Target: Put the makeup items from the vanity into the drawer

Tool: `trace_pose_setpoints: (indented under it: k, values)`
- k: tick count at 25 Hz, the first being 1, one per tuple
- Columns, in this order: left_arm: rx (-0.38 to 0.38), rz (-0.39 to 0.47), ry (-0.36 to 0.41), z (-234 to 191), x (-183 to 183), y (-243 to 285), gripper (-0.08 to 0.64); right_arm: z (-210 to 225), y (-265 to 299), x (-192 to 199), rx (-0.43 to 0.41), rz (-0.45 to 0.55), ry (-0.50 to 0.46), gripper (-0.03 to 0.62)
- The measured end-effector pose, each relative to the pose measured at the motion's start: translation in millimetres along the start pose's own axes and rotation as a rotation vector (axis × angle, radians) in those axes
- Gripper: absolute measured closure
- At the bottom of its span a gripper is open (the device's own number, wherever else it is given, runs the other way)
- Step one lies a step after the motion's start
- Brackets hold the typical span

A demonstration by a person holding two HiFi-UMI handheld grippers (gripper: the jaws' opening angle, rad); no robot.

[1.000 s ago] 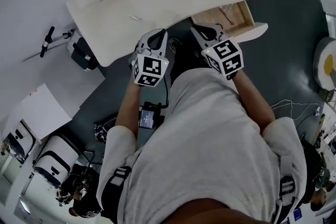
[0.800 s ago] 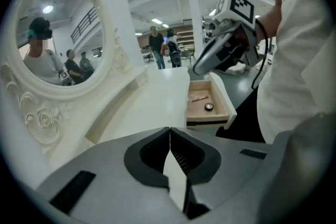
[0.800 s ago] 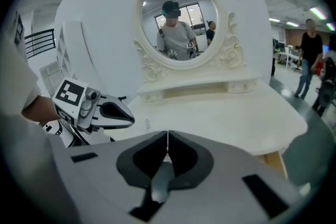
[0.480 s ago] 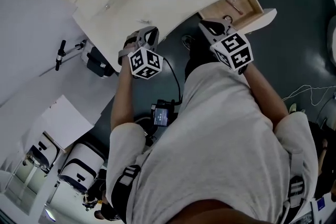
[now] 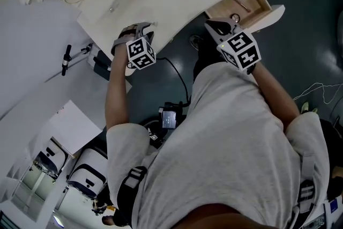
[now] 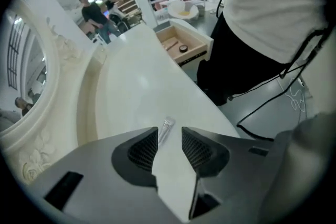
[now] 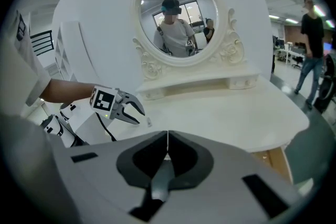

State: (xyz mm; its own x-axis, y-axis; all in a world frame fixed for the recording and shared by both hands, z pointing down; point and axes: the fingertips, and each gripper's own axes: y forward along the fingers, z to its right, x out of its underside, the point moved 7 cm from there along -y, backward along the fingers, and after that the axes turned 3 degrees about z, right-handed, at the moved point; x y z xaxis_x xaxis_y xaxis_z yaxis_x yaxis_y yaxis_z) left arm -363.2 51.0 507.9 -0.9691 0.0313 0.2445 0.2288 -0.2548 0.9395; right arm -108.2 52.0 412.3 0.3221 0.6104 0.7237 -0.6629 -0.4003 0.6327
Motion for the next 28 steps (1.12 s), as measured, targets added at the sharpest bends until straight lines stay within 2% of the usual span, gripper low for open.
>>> trace_pose_setpoints:
  k: [6,15,19,25,28]
  values:
    - [0.081,-0.08,0.123,-13.3,11.1,20.2,0.42,2.9,-1.6,2.3,0.006,-0.003,0.011,0.577]
    - [0.191,-0.123,0.2,-18.4,8.7,39.5,0.453,10.0,-10.9,5.3,0.034,0.001,0.039,0.577]
    - [0.244,-0.125,0.174,-20.0,8.3,41.0,0.469,14.4,-11.1,6.3,0.04,0.004,0.049,0.577]
    - [0.304,-0.098,0.052,-28.6,11.6,42.6,0.479,16.9,-6.5,8.1,0.034,-0.003,0.053,0.577]
    - [0.295,-0.09,0.057,-26.9,11.2,41.3,0.479,17.7,-6.6,8.2,0.034,-0.003,0.052,0.577]
